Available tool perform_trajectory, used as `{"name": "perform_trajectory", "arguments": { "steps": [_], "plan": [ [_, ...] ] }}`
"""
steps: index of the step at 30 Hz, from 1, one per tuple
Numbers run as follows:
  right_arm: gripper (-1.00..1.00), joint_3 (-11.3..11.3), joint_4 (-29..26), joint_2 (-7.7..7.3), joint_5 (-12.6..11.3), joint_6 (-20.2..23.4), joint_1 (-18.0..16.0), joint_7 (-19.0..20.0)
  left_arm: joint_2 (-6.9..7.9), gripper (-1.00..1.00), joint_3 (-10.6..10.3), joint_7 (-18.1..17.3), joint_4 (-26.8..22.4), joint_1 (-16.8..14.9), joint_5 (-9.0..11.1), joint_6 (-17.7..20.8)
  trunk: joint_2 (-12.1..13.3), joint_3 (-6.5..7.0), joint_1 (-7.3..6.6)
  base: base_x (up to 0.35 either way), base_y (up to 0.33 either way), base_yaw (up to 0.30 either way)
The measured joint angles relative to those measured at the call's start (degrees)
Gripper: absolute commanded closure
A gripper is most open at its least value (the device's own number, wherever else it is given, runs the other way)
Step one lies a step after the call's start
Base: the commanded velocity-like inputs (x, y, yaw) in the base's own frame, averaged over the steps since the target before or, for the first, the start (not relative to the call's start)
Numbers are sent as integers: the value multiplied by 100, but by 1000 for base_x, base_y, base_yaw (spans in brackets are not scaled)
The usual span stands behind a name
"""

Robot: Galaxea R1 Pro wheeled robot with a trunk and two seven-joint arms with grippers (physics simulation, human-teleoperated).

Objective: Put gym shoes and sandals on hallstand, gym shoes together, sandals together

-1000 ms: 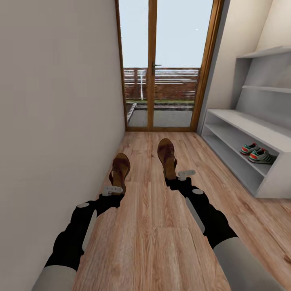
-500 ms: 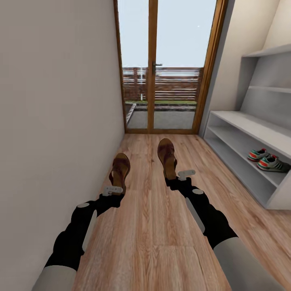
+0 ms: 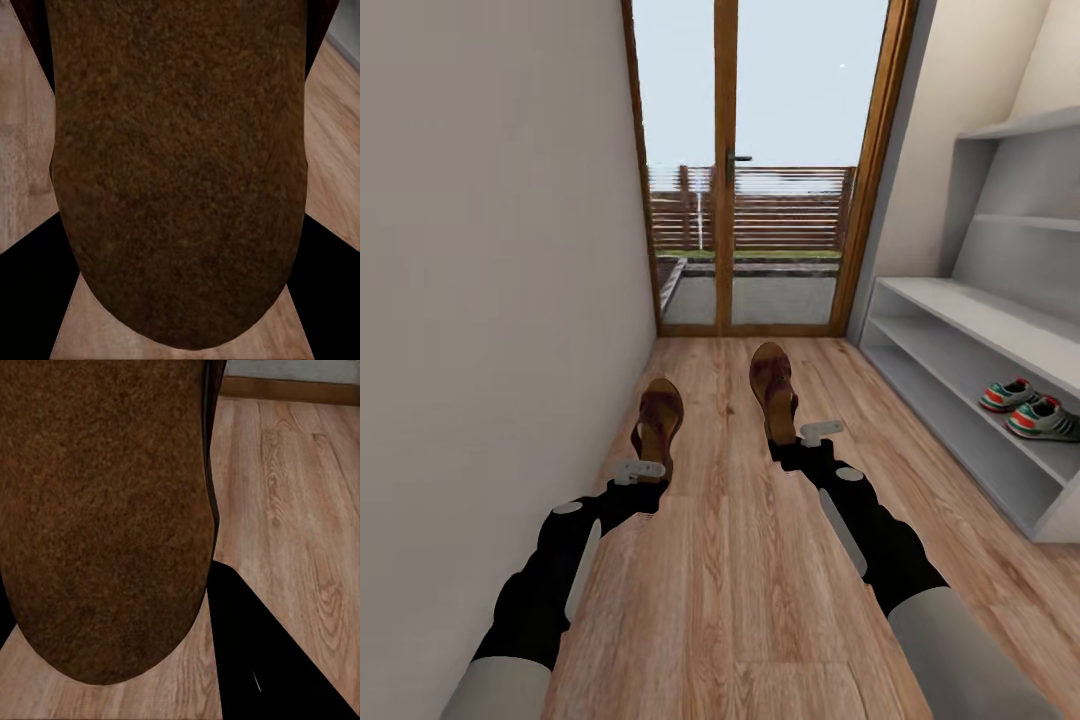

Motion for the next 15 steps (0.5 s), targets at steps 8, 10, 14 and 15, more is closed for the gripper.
{"name": "perform_trajectory", "arguments": {
  "steps": [8, 10, 14, 15],
  "plan": [
    [100, 0, 1, 0, 0, 0, 0, 0, -6, 100, 0, 0, 0, 0, -2, 0, 0, 0, 0, 345, 0, -1],
    [100, 0, 1, 0, 0, 0, 0, 0, -6, 100, 0, 0, 0, 0, -1, 0, 0, 0, 0, 345, 0, 0],
    [100, 0, 2, 0, 1, 0, 0, -2, -6, 100, 0, 0, 0, 0, -1, 0, 0, 0, 0, 345, 0, 0],
    [100, 0, 2, 0, 0, 0, 0, -1, -6, 100, 0, 0, 0, 0, -1, 0, 0, 0, 0, 345, 0, 0]
  ]
}}
